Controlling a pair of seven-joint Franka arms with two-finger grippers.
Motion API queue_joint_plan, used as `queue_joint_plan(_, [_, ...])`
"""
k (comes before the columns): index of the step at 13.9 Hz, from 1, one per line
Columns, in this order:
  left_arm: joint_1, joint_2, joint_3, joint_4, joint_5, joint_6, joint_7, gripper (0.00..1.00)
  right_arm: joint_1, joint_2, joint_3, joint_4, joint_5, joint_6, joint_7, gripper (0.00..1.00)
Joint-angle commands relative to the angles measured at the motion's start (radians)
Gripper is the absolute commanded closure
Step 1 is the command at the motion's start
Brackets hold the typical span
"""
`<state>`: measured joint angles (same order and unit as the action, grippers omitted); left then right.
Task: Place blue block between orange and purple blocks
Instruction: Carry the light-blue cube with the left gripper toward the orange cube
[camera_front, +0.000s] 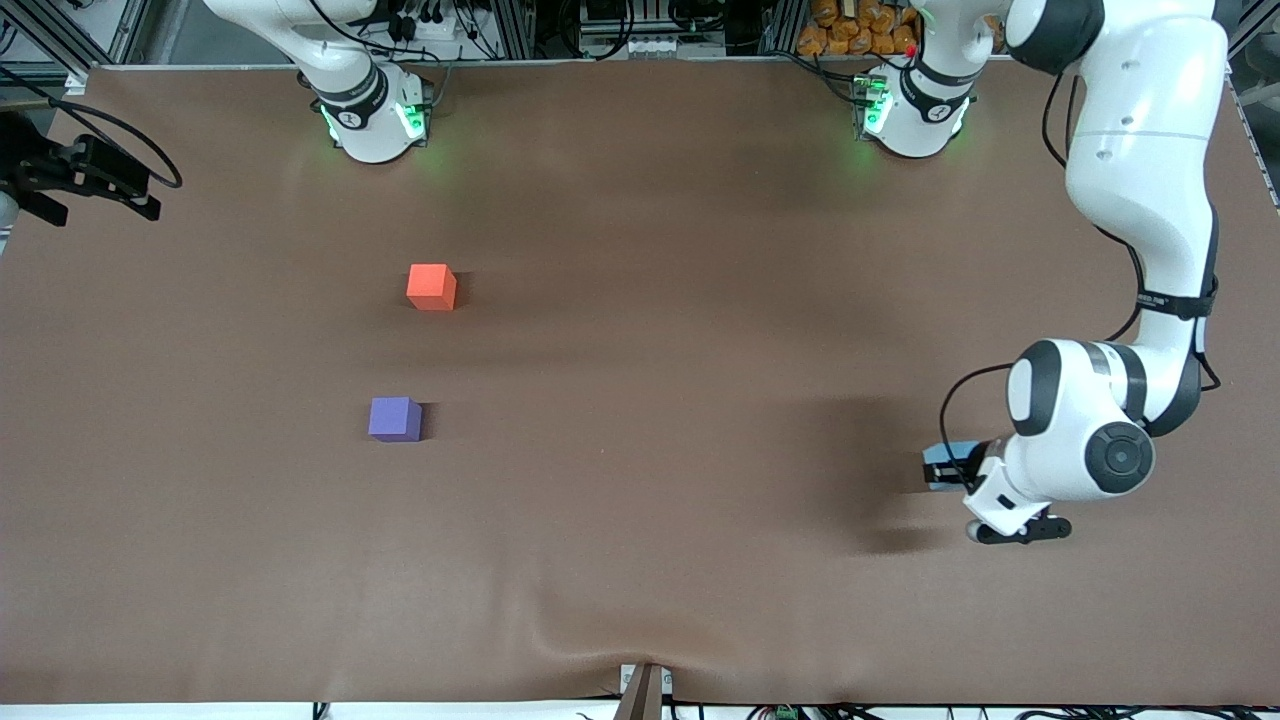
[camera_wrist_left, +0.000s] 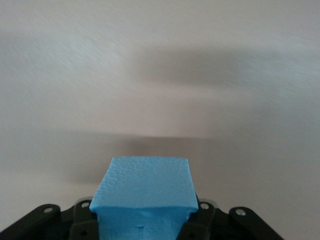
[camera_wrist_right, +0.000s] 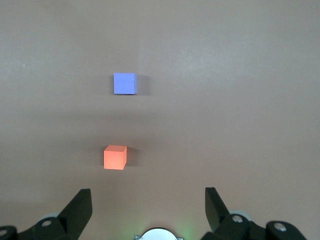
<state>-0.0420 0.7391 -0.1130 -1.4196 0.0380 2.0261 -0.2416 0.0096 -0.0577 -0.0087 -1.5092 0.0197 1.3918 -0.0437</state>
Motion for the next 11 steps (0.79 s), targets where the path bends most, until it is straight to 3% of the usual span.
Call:
queue_joint_plan(1, [-0.114, -0.052, 0.007, -0.009, -0.001, -0.064, -0.144, 0.45, 0.004, 0.015, -0.004, 0.018, 0.002, -0.013, 0.016, 0.0])
queue_joint_plan(6, [-0.382, -0.05, -0.004, 0.01, -0.004, -0.104, -0.462, 0.45, 0.004, 0.016, -0.005, 0.018, 0.002, -0.011, 0.016, 0.0])
queue_joint_plan(11, [-0.623, -0.006, -0.004, 0.036, -0.039, -0.032, -0.637, 0.46, -0.002, 0.018, -0.005, 0.017, 0.002, -0.013, 0.016, 0.0])
